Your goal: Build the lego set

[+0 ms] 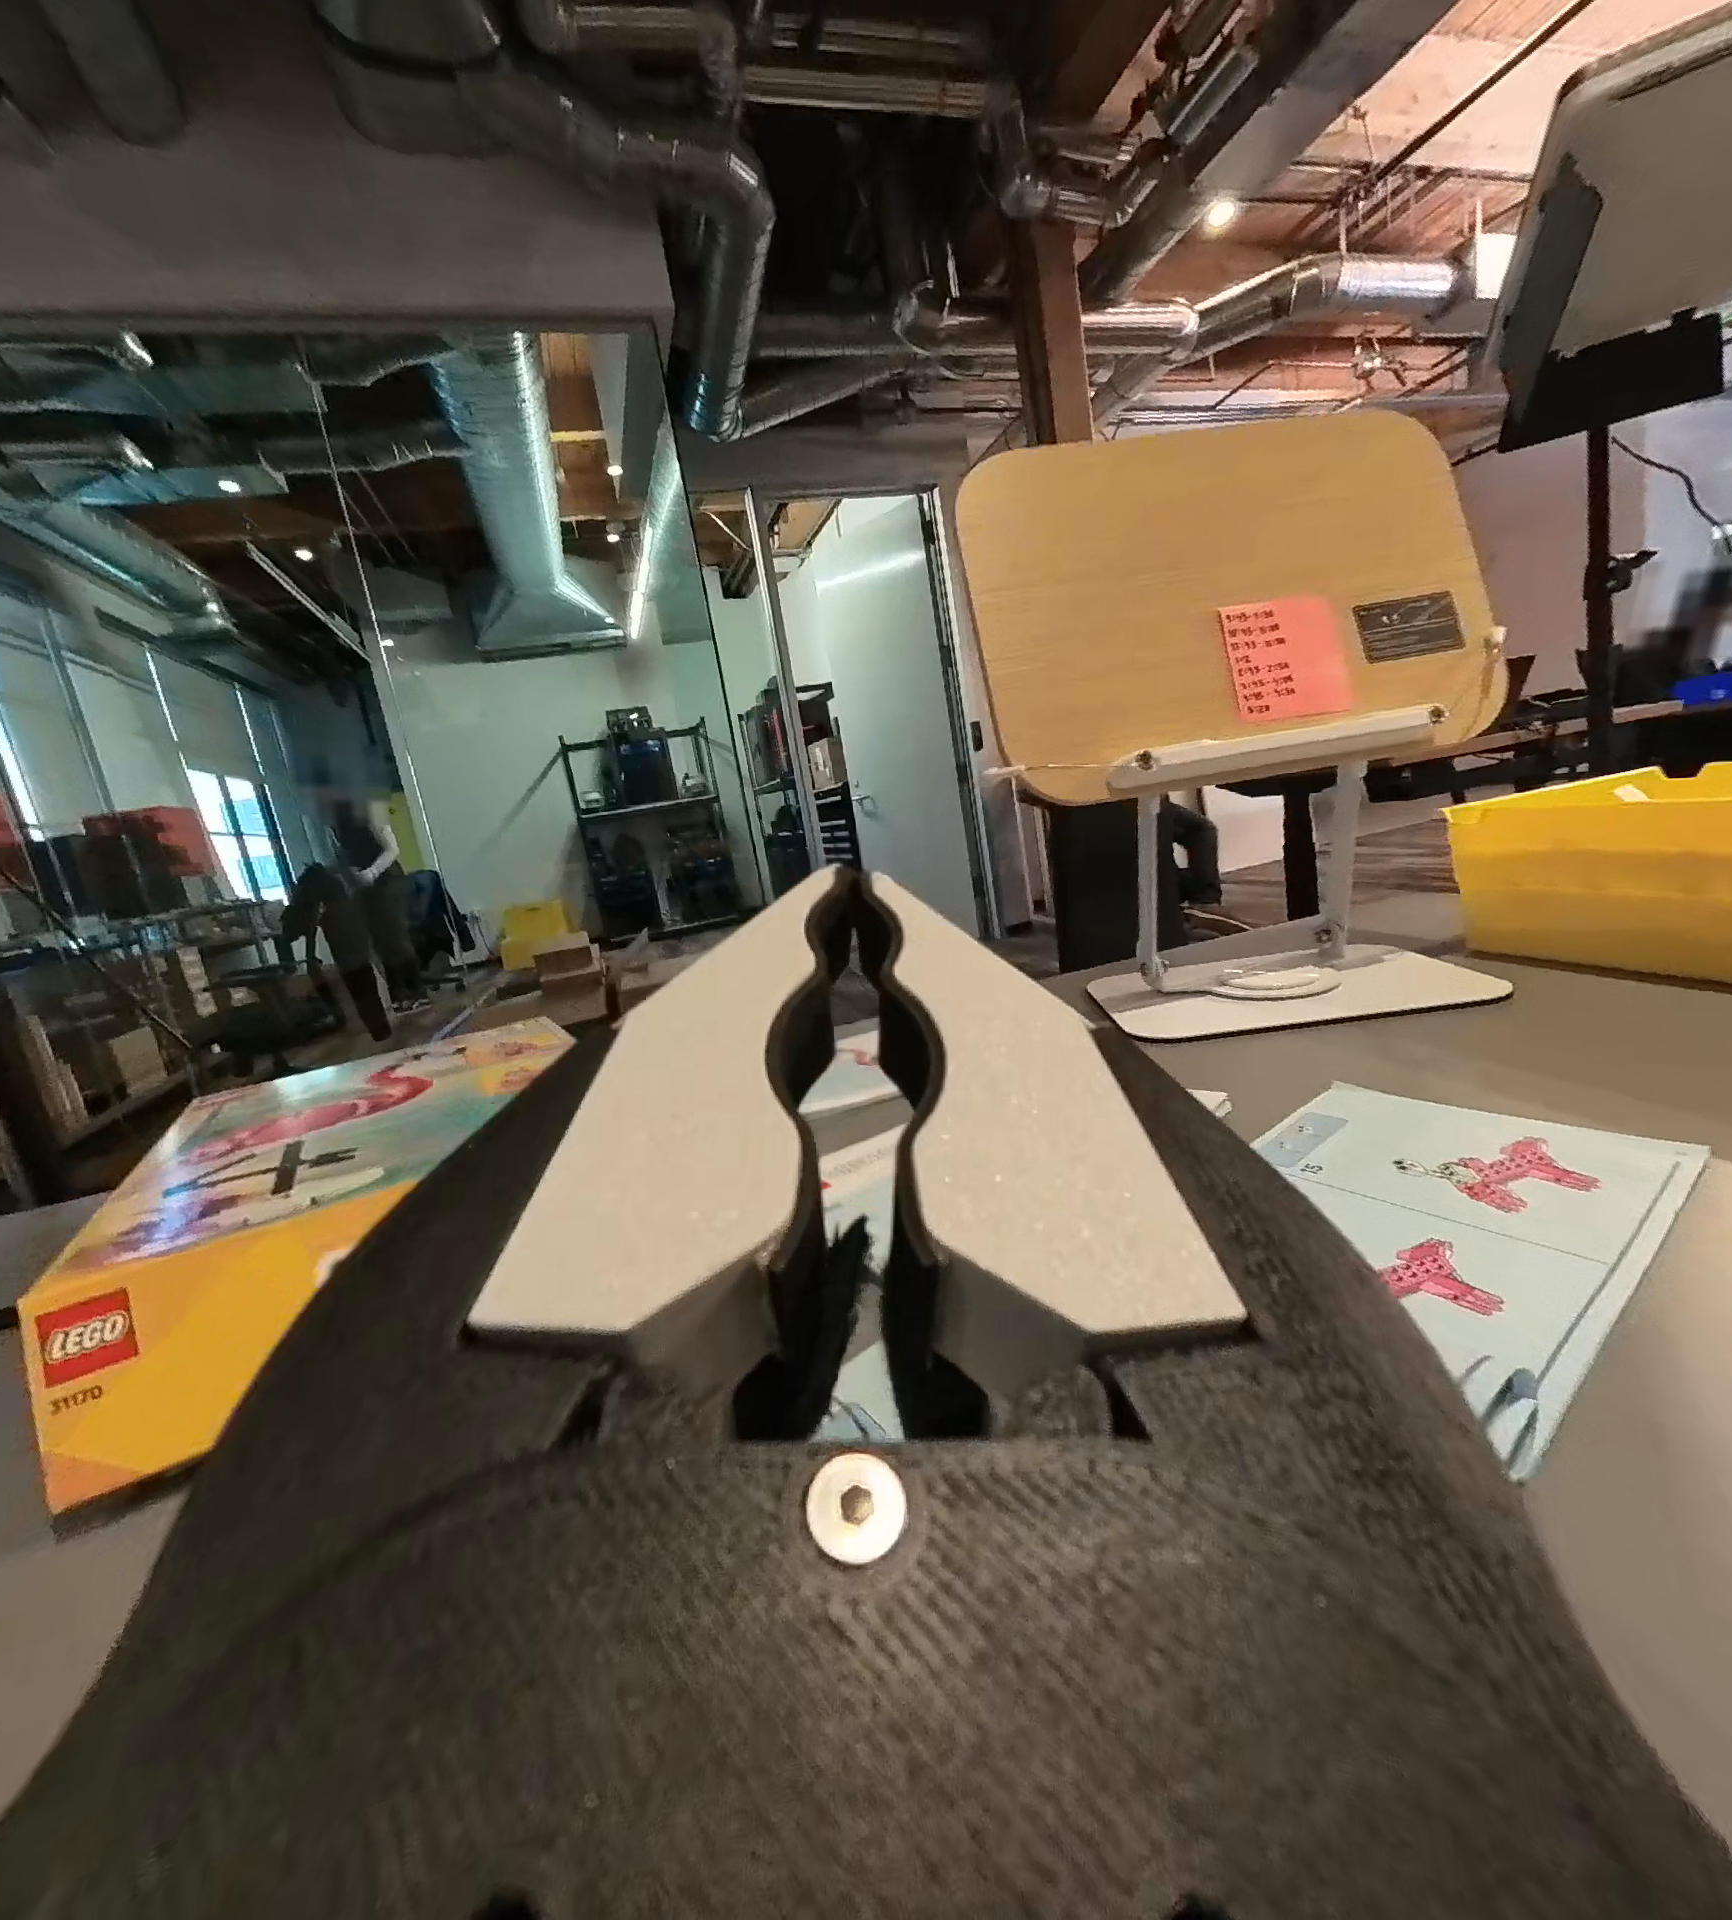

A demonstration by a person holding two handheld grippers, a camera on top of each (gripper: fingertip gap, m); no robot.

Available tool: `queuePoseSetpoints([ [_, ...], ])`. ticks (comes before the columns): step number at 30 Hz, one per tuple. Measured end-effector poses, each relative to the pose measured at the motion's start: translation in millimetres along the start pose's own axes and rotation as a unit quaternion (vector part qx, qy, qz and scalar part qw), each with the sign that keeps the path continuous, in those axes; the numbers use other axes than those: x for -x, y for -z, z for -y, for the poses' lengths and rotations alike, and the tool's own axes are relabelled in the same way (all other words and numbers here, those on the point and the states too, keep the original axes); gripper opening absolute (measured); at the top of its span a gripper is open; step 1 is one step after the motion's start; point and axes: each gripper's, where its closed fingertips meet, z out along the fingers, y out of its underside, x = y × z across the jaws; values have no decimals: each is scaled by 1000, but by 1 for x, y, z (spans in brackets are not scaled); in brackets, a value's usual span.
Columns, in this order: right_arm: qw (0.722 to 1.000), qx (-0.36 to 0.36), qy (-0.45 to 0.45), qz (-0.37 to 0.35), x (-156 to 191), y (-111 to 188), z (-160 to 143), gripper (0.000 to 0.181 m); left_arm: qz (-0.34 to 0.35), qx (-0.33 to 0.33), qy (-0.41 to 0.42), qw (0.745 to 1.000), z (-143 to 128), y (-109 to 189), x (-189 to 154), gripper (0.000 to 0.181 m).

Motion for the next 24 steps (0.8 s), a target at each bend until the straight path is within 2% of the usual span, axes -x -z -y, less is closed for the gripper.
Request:
queuePoseSetpoints([
  [4,1000,11,13,-4,1,-2,-3,34,-7,4,-1,1000,-2,-1,-4,0],
  [8,999,11,31,-5,4,-2,-2,17,-14,9,-1,1000,-5,-2,-6,0],
  [17,993,-24,108,-44,4,3,11,15,-21,17,5,1000,-9,-3,-8,0],
  [21,961,-53,228,-150,-12,24,24,15,-21,14,4,1000,-7,-2,-9,0],
  [23,925,-44,313,-212,-17,37,27,15,-25,12,2,1000,-6,-3,-11,0],
  [24,897,-26,367,-244,-20,42,26,15,-27,12,-1,1000,-6,-3,-12,0],
])
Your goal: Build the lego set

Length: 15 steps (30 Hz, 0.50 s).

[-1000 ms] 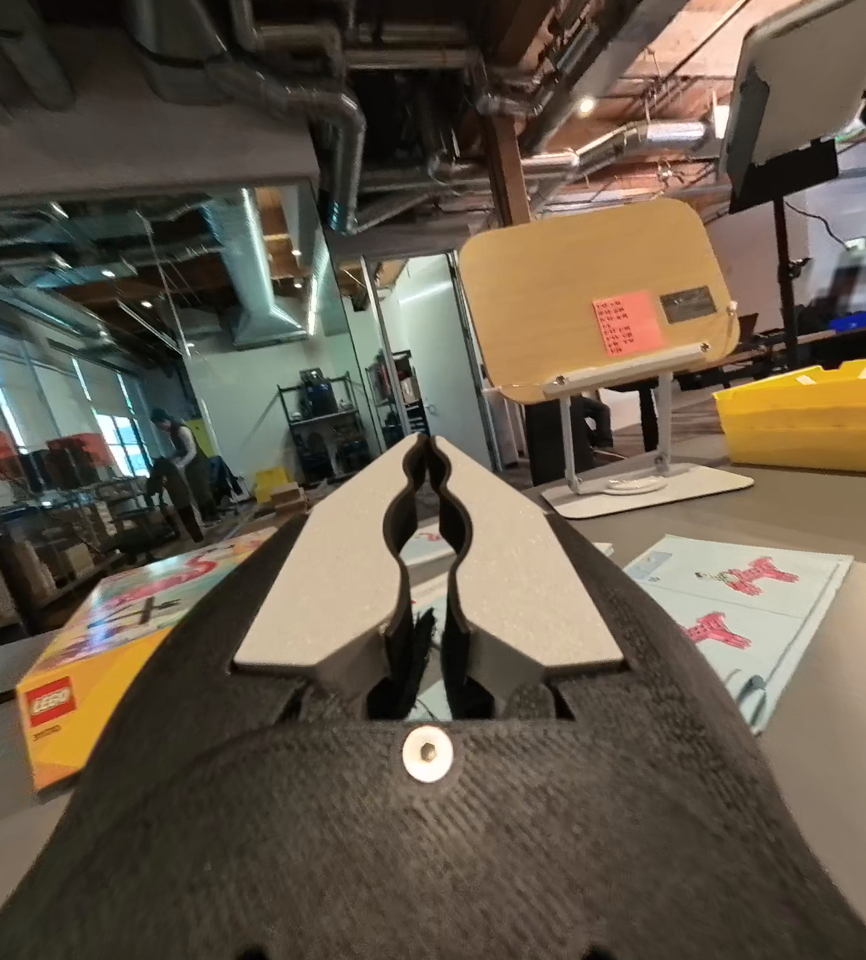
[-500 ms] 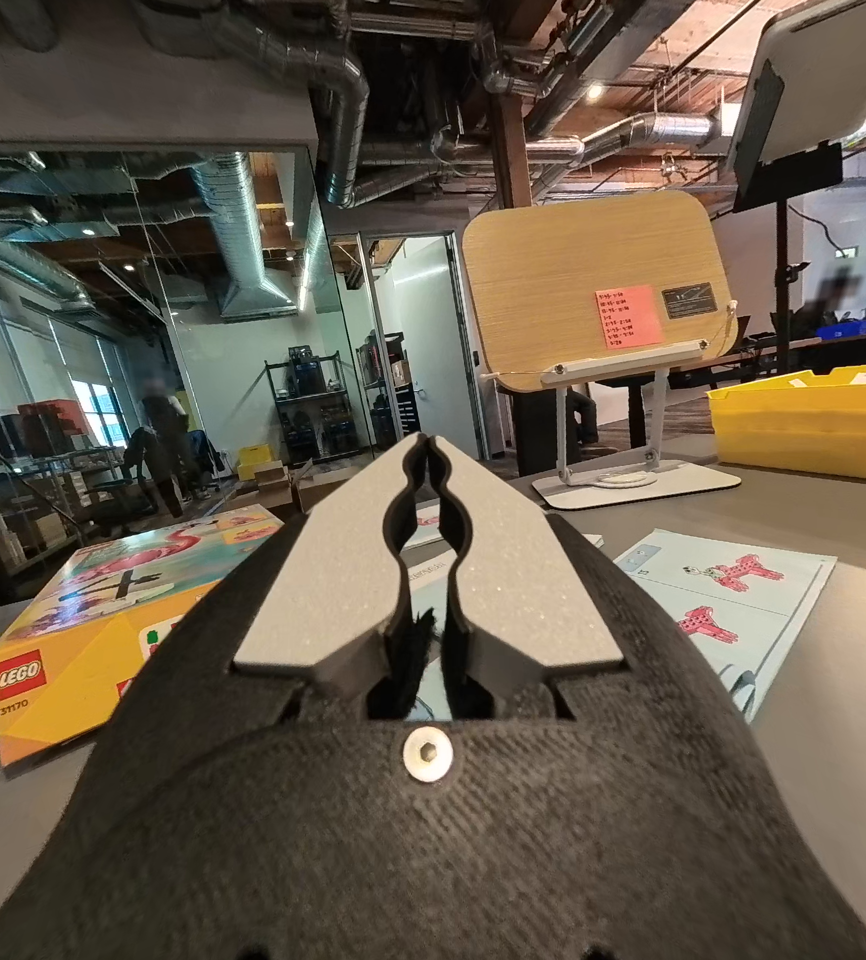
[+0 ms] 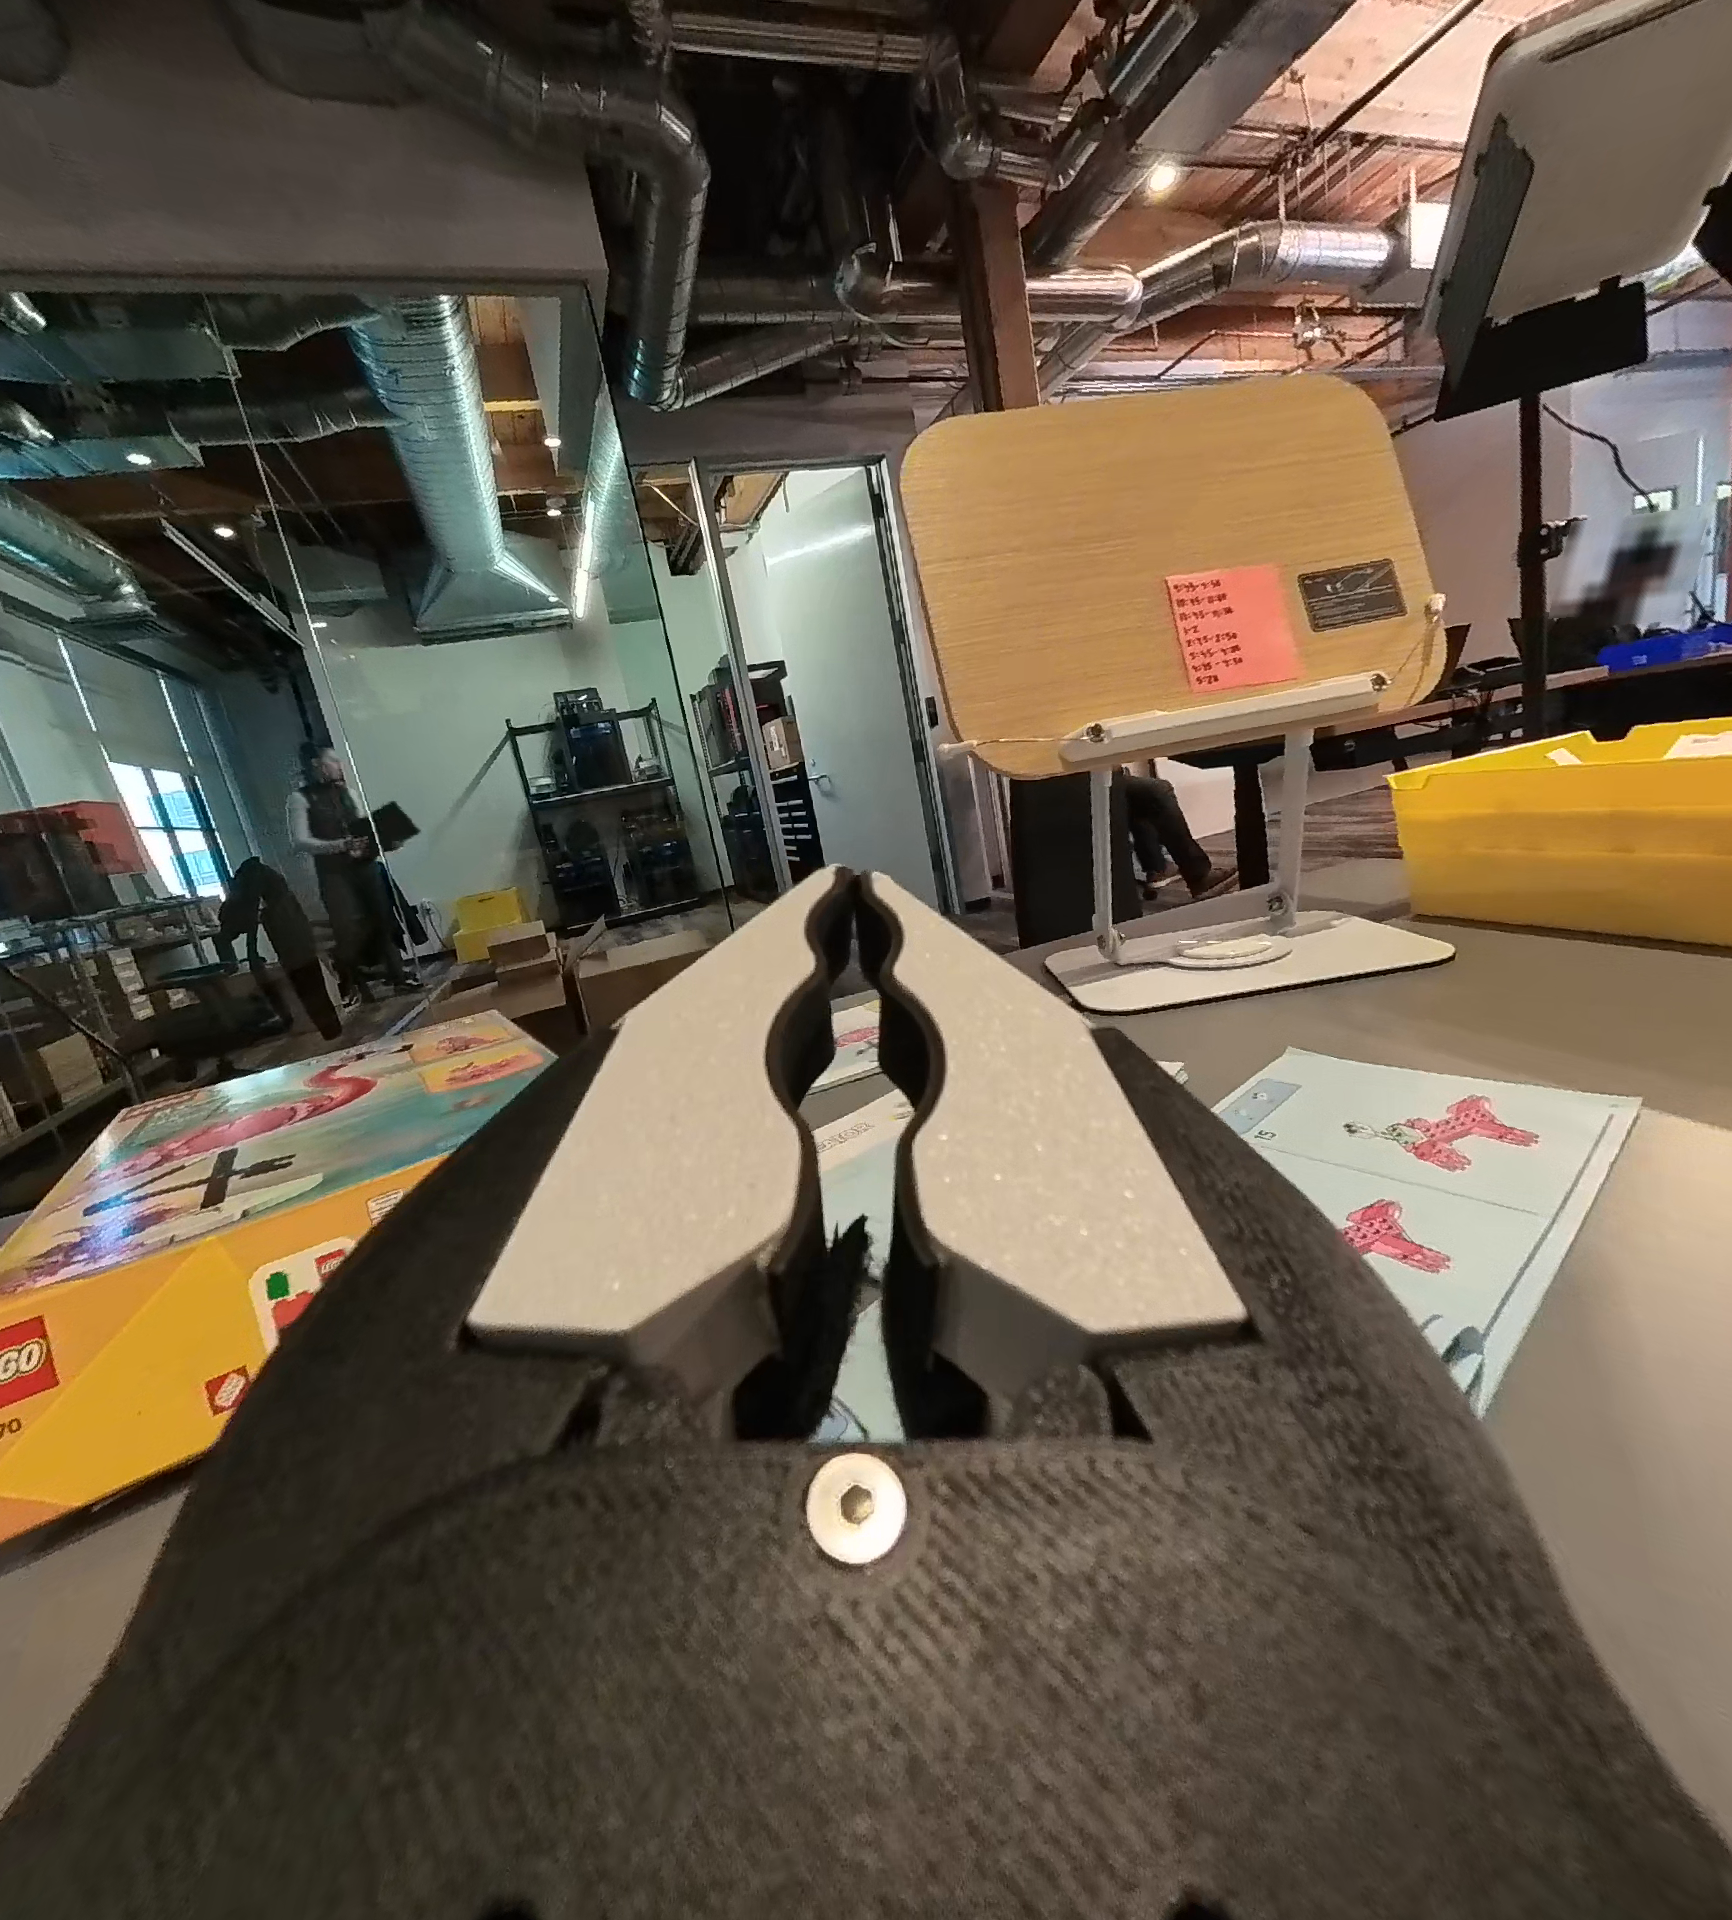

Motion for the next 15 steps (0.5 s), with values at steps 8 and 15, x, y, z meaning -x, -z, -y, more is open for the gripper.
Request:
queuePoseSetpoints([
  [8,815,39,577,-40,9,11,-6,15,-5,1,-9,1000,0,-1,-4,0],
  [15,705,-7,708,43,35,17,-4,15,0,2,-3,1000,-1,-1,-1,0],
])
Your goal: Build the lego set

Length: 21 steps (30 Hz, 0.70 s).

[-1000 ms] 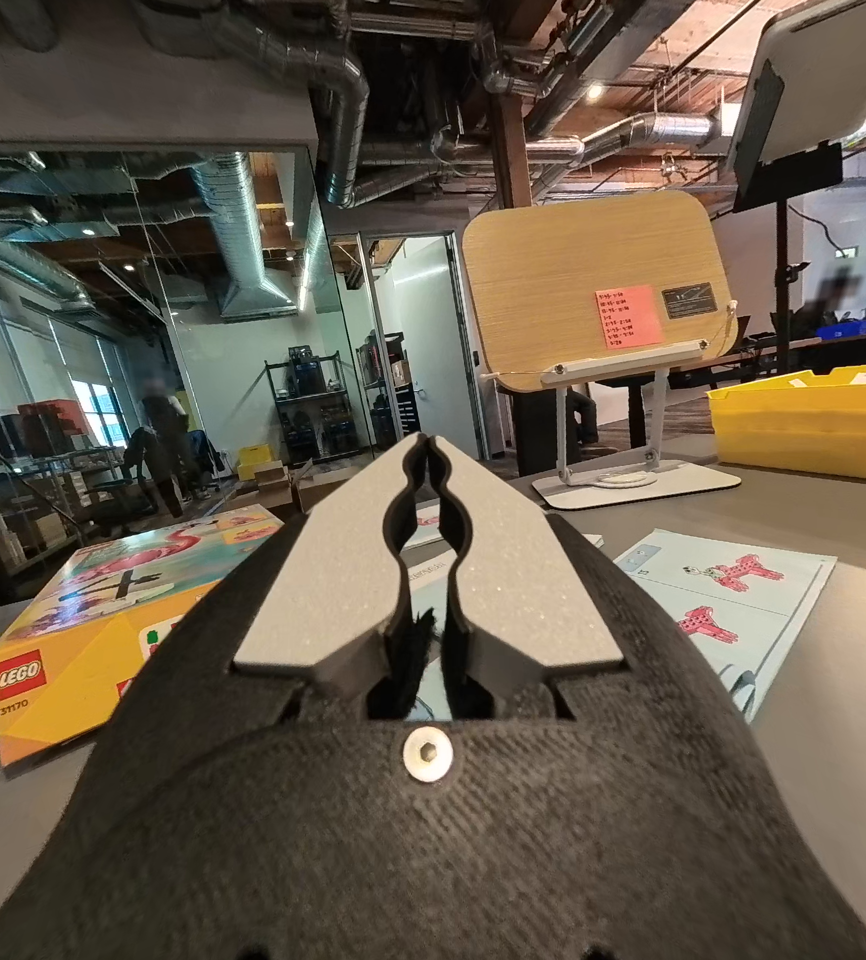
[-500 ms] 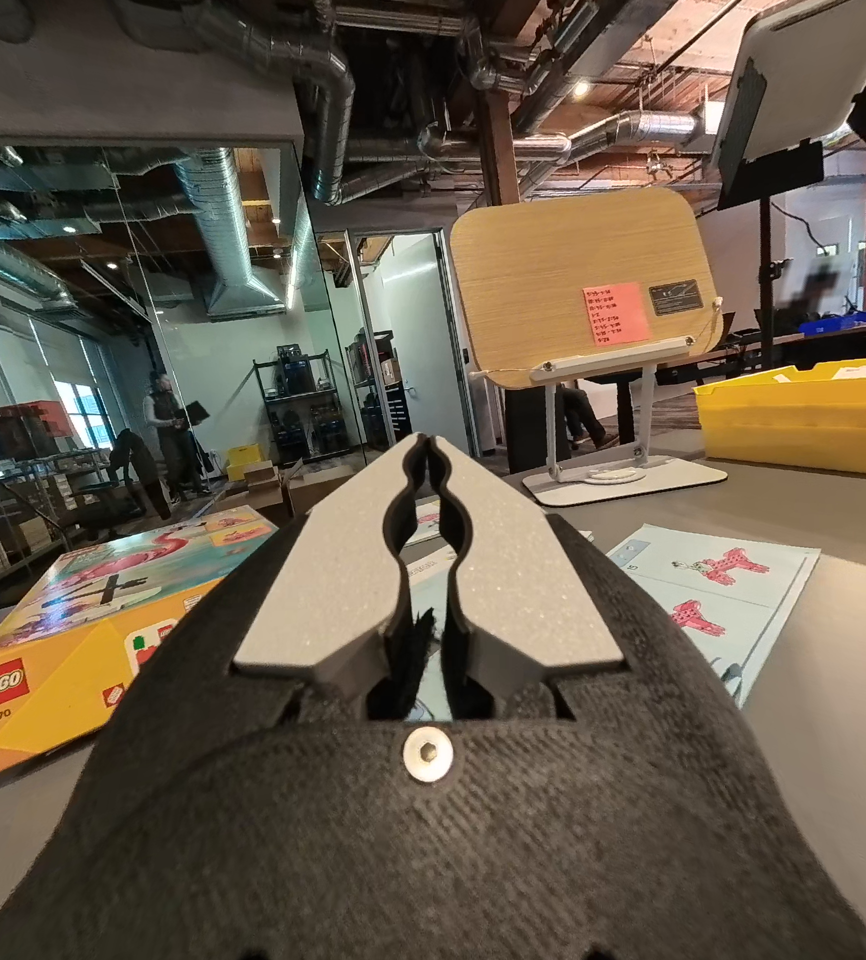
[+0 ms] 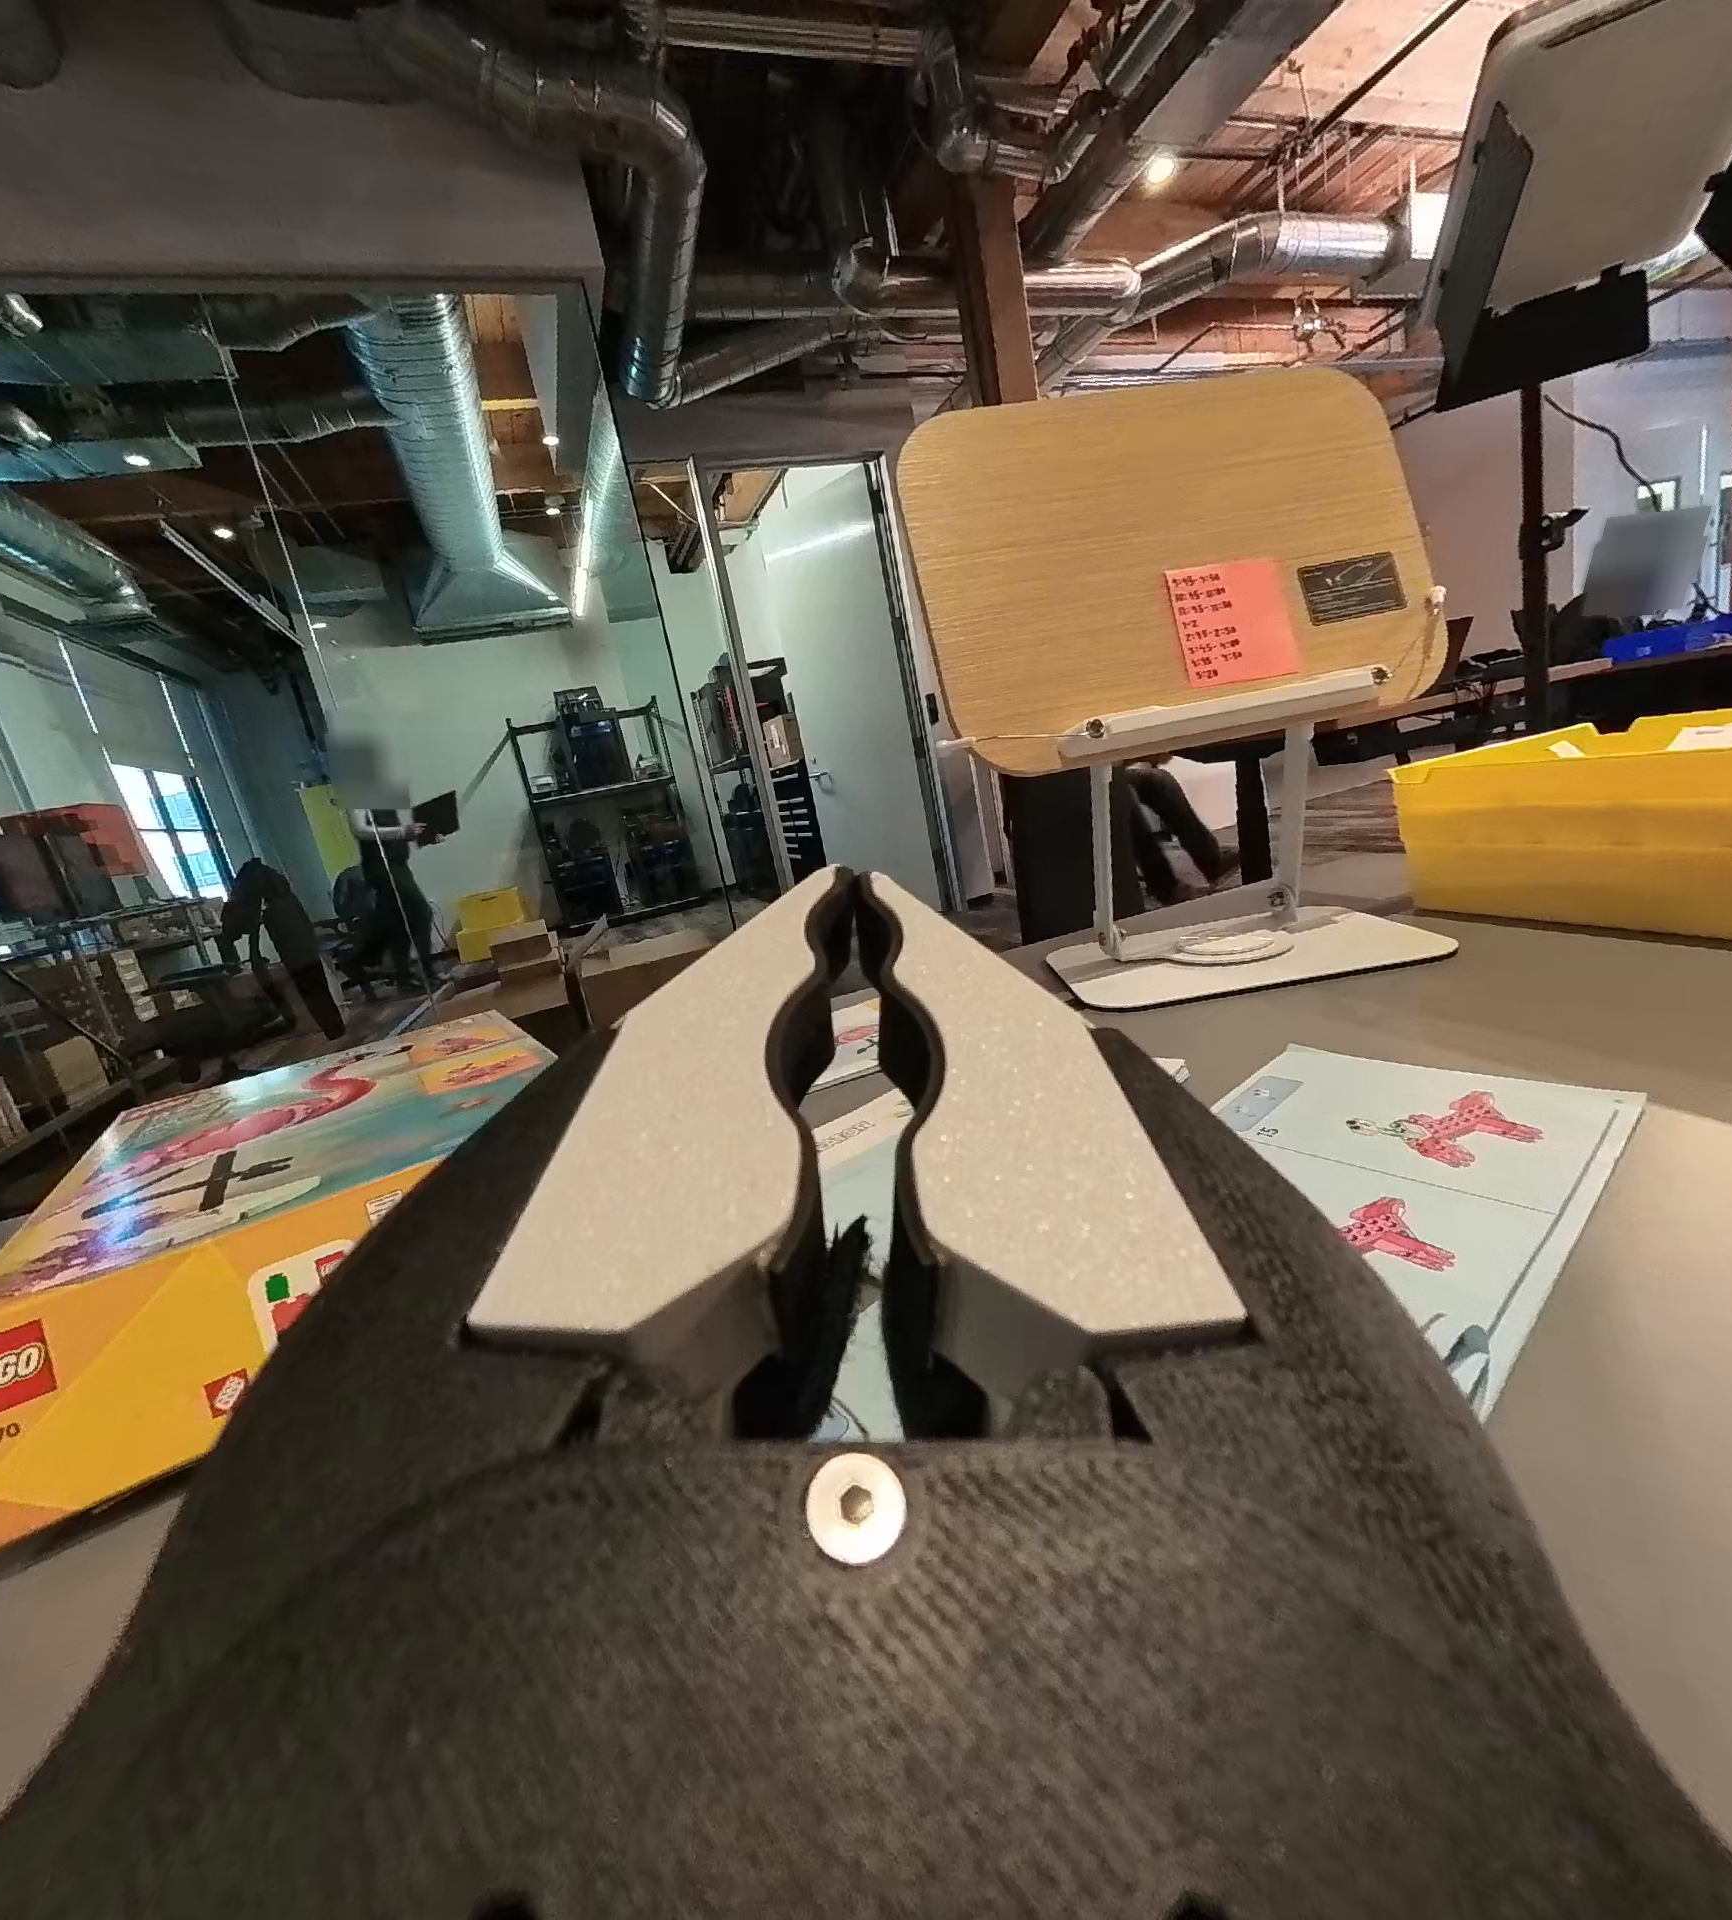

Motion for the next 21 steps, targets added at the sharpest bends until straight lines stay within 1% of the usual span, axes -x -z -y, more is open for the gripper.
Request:
queuePoseSetpoints([
  [3,999,-28,14,10,-1,4,13,14,-2,0,1,1000,0,-1,-1,0],
  [6,997,-64,-15,39,4,8,29,19,-4,-1,2,1000,0,-1,-2,0],
  [7,997,-65,-22,46,4,8,31,24,-5,-1,2,1000,0,-1,-2,0],
  [9,996,-61,-32,49,3,8,30,26,-4,0,3,1000,0,-1,-2,0],
  [11,994,-66,-70,53,2,10,30,33,-3,-1,6,1000,0,0,-1,0],
  [12,991,-71,-102,54,0,12,29,36,-2,-1,7,1000,0,0,-1,0],
  [14,974,-78,-204,56,-4,13,23,41,-1,-1,9,1000,0,0,0,0],
  [15,958,-77,-272,55,-7,13,18,44,-1,-2,10,1000,0,0,0,0],
  [16,931,-74,-354,54,-8,11,11,46,-1,-2,12,1000,0,0,0,0],
  [17,889,-67,-449,58,-8,6,2,47,-1,-1,13,1000,0,0,0,0],
  [19,774,-66,-625,78,-2,-7,-9,60,-1,-2,14,1000,0,0,1,0],
  [20,721,-66,-686,74,0,-14,-17,64,-1,-2,14,1000,0,0,0,0],
  [21,676,-64,-732,54,2,-20,-29,64,-2,-3,14,1000,1,0,0,0],
])
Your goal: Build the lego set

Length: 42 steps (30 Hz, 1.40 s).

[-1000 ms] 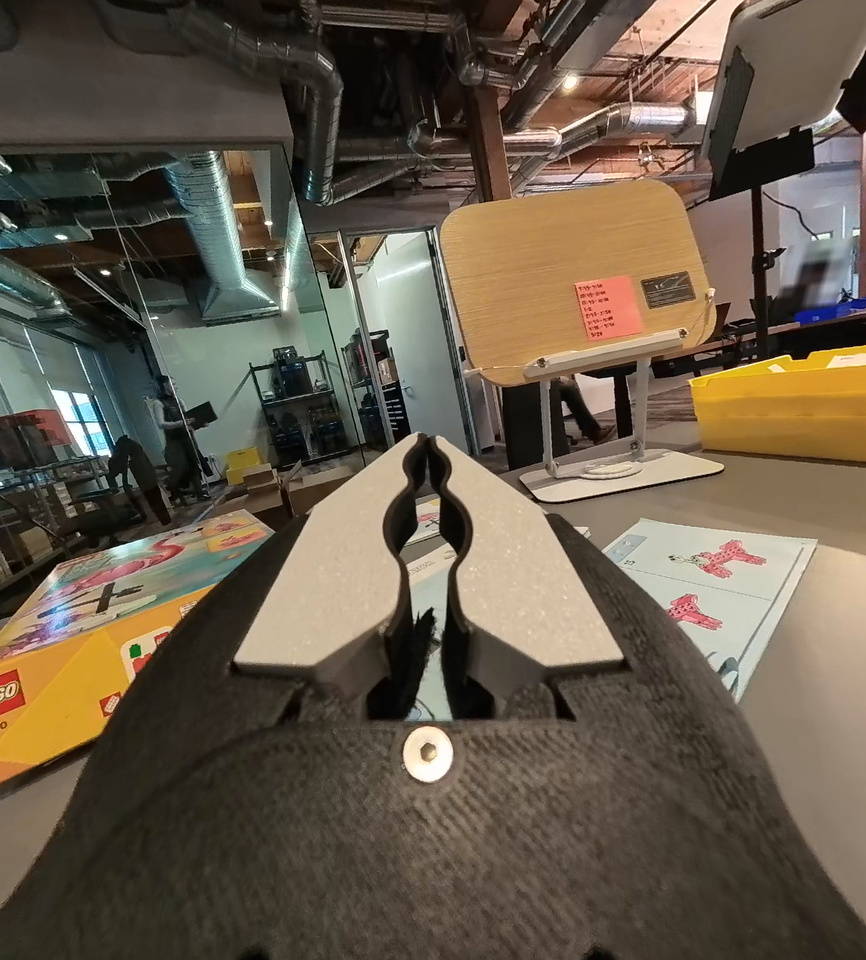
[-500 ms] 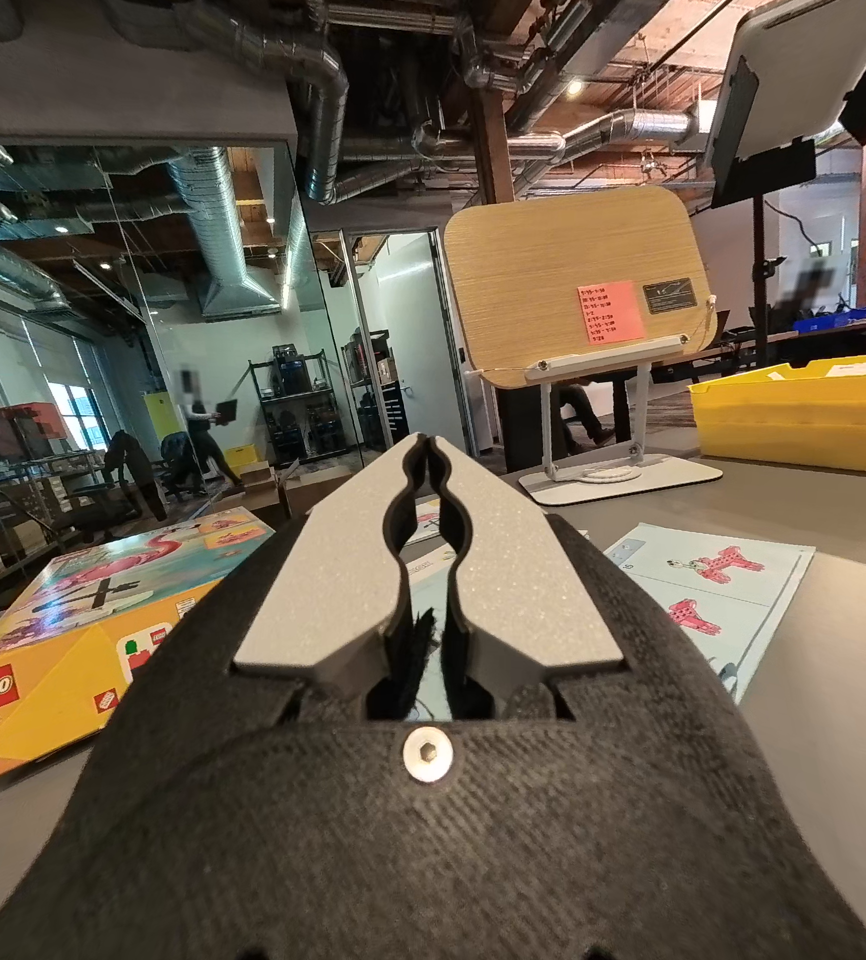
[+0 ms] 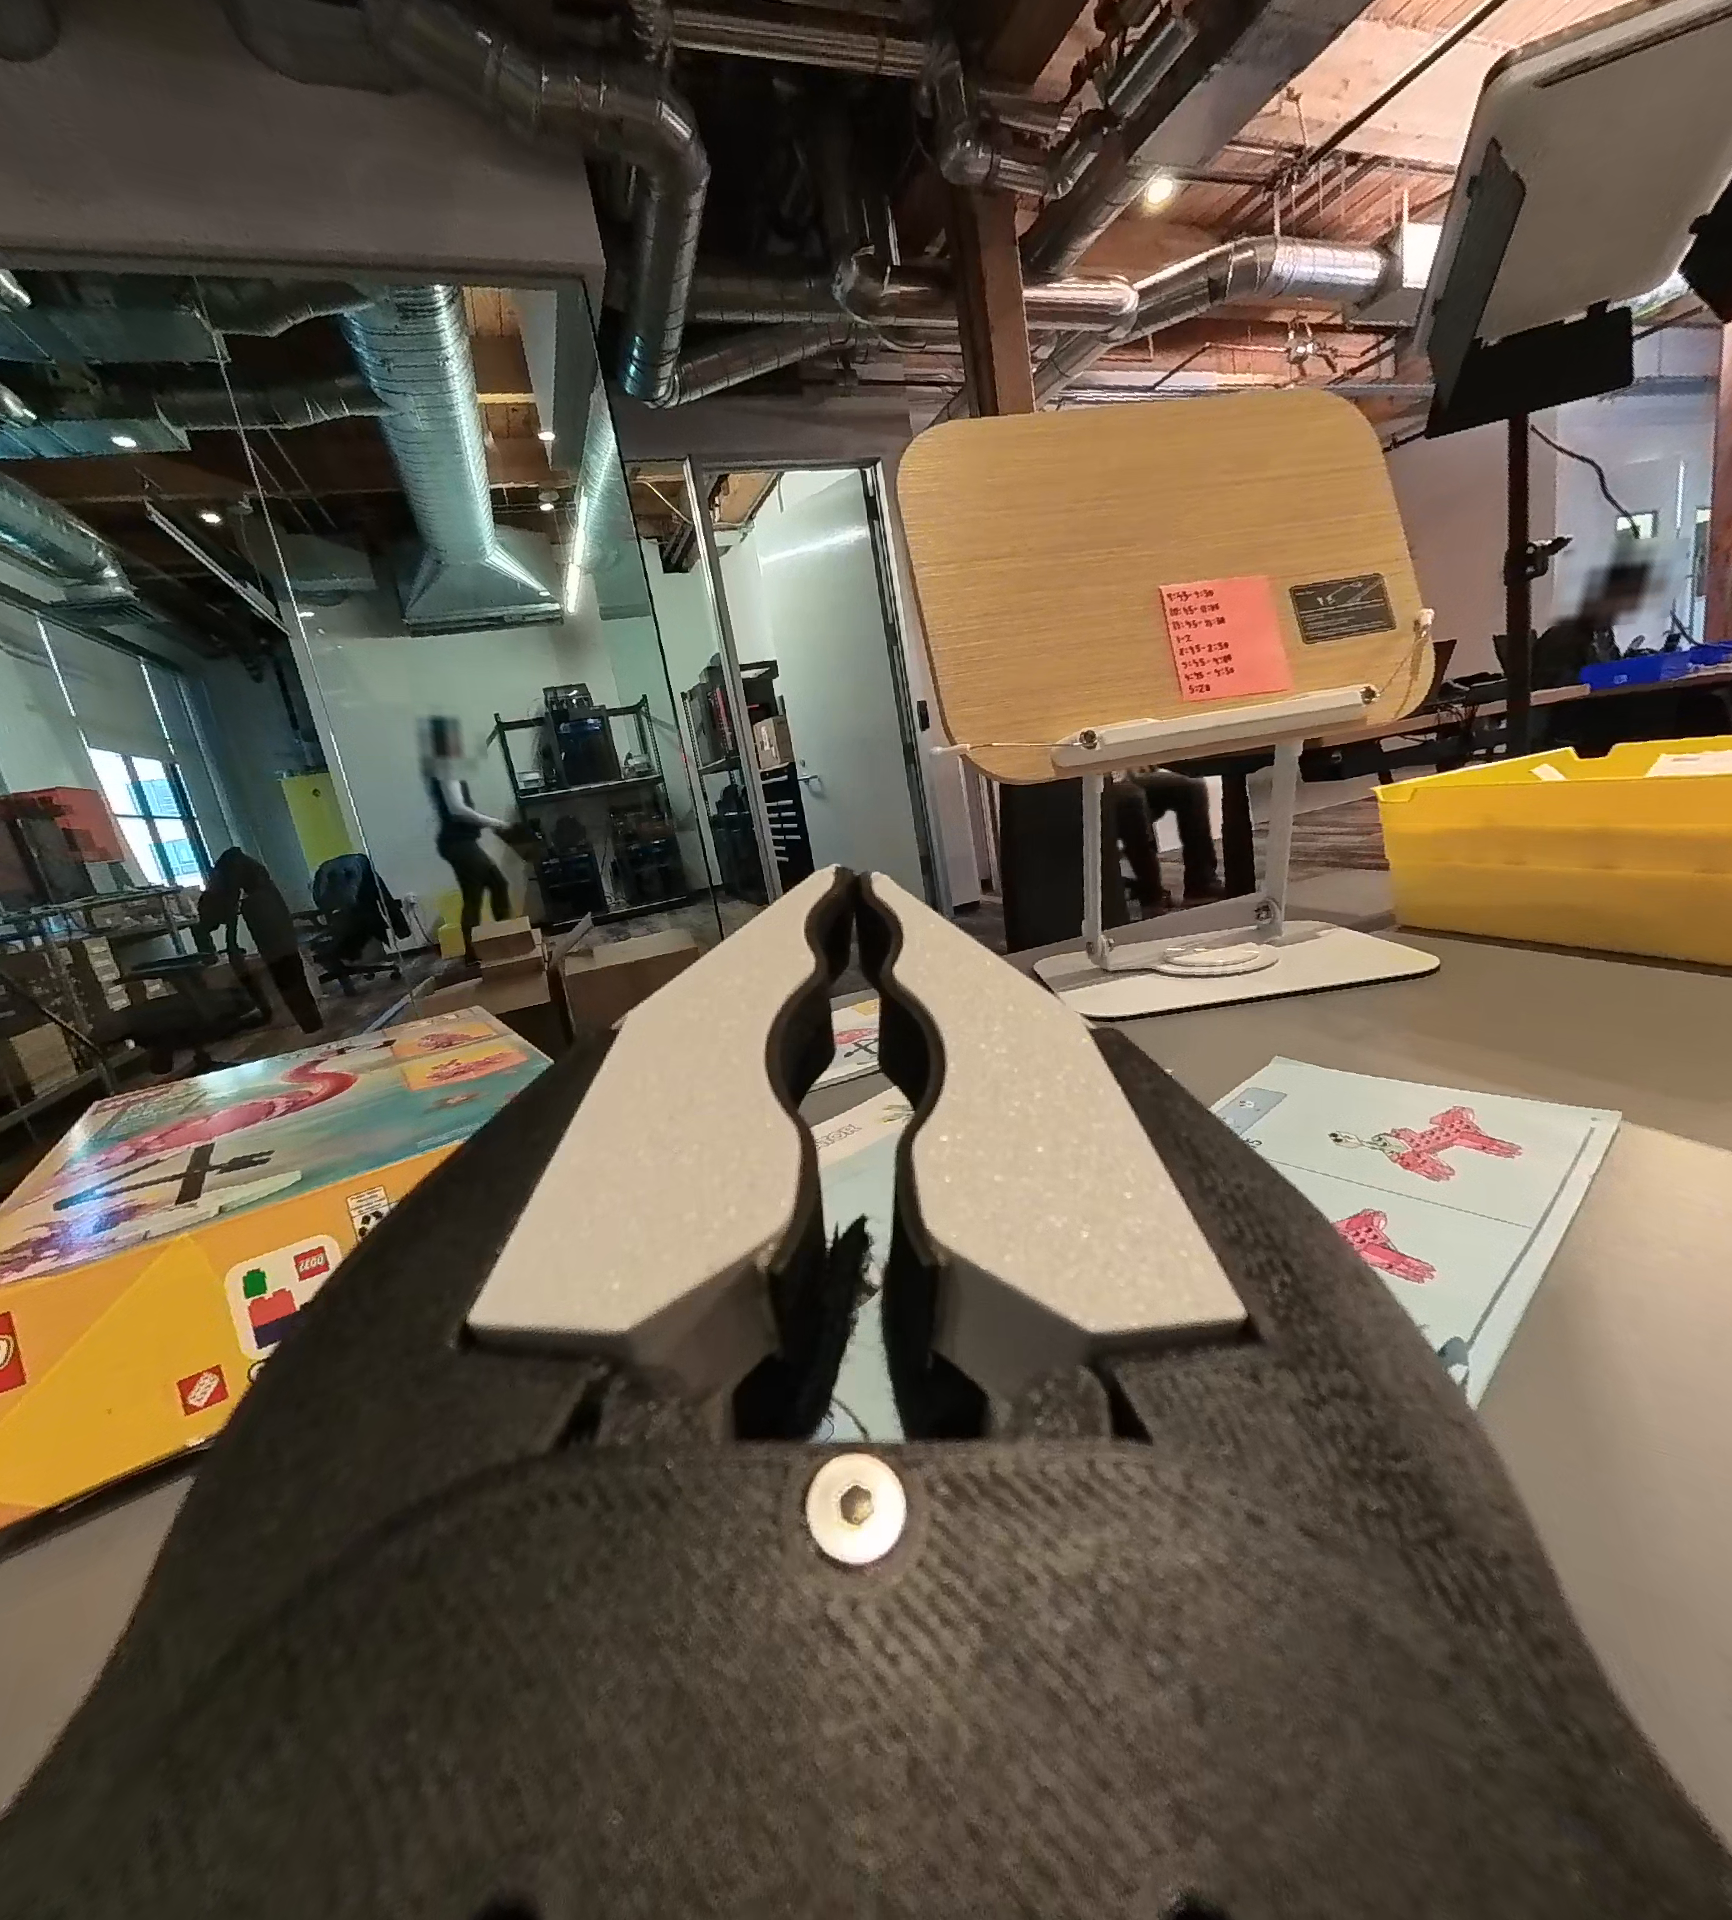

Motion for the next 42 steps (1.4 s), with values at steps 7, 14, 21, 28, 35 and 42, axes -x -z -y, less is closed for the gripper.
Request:
queuePoseSetpoints([
  [7,952,-131,-270,-64,-55,3,-26,53,3,-3,4,1000,2,2,1,0],
  [14,956,-77,-284,-10,-38,11,-62,53,-6,1,11,1000,-1,0,-2,0],
  [21,947,-67,-310,47,-25,10,-65,49,-5,7,21,1000,-4,0,0,0],
  [28,933,-67,-343,87,-18,10,-64,31,-3,8,36,999,-5,0,3,0],
  [35,929,-14,-356,103,-11,-1,-76,31,-7,9,33,999,-5,0,1,0],
  [42,920,-5,-376,115,-10,-3,-79,25,-5,7,36,999,-5,0,2,0],
])
